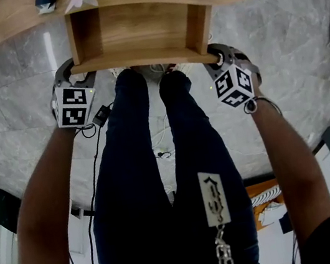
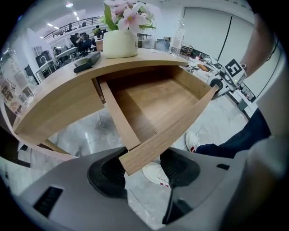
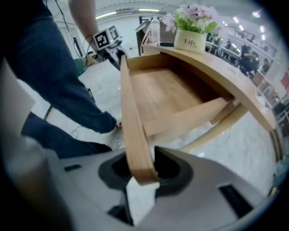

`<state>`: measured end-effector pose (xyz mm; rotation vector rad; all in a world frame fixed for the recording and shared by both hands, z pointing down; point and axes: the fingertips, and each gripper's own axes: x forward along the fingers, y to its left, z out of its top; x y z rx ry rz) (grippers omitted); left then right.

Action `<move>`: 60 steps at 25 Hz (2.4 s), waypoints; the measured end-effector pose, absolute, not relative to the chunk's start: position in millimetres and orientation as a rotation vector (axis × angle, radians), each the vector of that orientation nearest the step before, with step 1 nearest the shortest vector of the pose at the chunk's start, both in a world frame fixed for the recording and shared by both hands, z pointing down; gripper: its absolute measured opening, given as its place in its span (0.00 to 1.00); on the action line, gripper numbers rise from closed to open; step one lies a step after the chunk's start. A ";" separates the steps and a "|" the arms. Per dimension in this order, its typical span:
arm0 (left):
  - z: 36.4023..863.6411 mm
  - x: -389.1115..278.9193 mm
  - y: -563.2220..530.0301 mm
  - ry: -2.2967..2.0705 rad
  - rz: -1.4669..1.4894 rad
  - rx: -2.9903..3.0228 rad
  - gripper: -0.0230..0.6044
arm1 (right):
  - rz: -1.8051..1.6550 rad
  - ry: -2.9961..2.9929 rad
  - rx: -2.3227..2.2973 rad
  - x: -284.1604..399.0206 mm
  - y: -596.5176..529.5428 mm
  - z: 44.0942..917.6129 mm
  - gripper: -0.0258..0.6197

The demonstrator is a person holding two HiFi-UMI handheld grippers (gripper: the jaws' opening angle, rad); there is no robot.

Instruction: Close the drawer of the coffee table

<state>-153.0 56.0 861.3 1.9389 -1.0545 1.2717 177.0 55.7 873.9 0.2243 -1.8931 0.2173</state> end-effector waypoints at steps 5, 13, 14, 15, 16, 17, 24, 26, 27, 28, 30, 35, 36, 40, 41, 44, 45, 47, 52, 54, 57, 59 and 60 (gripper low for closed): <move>863.8 -150.6 59.1 -1.053 1.272 1.936 0.42 | 0.220 -1.891 0.222 179.8 58.7 875.3 0.23; 877.3 -152.0 60.7 -1.063 1.284 1.930 0.42 | 0.214 -1.870 0.222 178.1 59.6 888.4 0.24; 878.9 -152.3 60.5 -1.067 1.284 1.931 0.42 | 0.213 -1.871 0.224 177.8 59.4 889.9 0.24; 880.3 -152.6 60.6 -1.070 1.284 1.933 0.42 | 0.212 -1.874 0.226 177.3 59.4 891.4 0.24; 881.5 -152.9 60.8 -1.072 1.281 1.936 0.42 | 0.211 -1.877 0.230 176.7 59.5 892.6 0.24; 882.3 -153.0 61.0 -1.073 1.276 1.941 0.42 | 0.210 -1.882 0.235 176.3 59.6 893.6 0.24; 883.9 -152.3 60.3 -1.071 1.250 1.981 0.42 | 0.198 -1.902 0.263 176.5 58.2 895.0 0.24; 884.5 -152.7 60.8 -1.074 1.251 1.981 0.42 | 0.199 -1.898 0.265 176.0 58.6 895.2 0.24; 884.2 -152.8 61.5 -1.073 1.252 1.979 0.42 | 0.203 -1.893 0.266 176.3 59.4 894.9 0.24; 883.6 -152.7 61.8 -1.071 1.256 1.975 0.42 | 0.211 -1.887 0.270 176.9 59.7 894.5 0.24; 882.9 -151.8 60.6 -1.061 1.265 1.965 0.42 | 0.241 -1.868 0.286 178.3 58.1 894.3 0.25; 879.6 -153.5 64.2 -1.018 1.292 1.937 0.42 | 0.301 -1.835 0.296 177.7 61.9 888.9 0.26; 877.0 -154.1 64.4 -1.009 1.296 1.935 0.42 | 0.308 -1.831 0.293 177.5 62.7 886.6 0.26; 868.9 -155.4 60.2 -0.977 1.316 1.929 0.42 | 0.331 -1.821 0.267 175.8 60.7 880.7 0.26; 869.0 -155.4 60.9 -0.966 1.322 1.926 0.42 | 0.334 -1.819 0.257 175.6 61.3 880.1 0.26; 866.8 -154.3 62.8 -0.941 1.331 1.917 0.41 | 0.351 -1.815 0.244 176.5 63.4 876.4 0.26; 865.8 -154.8 61.6 -0.938 1.334 1.916 0.41 | 0.358 -1.812 0.250 176.8 62.1 875.3 0.26; 864.9 -156.0 57.1 -0.933 1.343 1.917 0.41 | 0.371 -1.805 0.264 177.0 57.1 874.5 0.26; 864.9 -158.3 31.6 -0.942 1.340 1.936 0.41 | 0.372 -1.813 0.278 175.1 34.1 873.5 0.26; 862.8 -157.7 14.0 -0.954 1.330 1.949 0.41 | 0.364 -1.823 0.295 173.9 17.3 873.2 0.26; 860.8 -158.1 -8.3 -0.978 1.305 1.950 0.41 | 0.348 -1.837 0.311 173.3 -5.8 872.6 0.26; 861.6 -158.1 -25.2 -1.003 1.280 1.950 0.41 | 0.338 -1.856 0.332 172.7 -23.6 872.6 0.26; 861.7 -157.6 -31.7 -1.014 1.266 1.950 0.41 | 0.339 -1.865 0.347 172.8 -30.5 872.1 0.27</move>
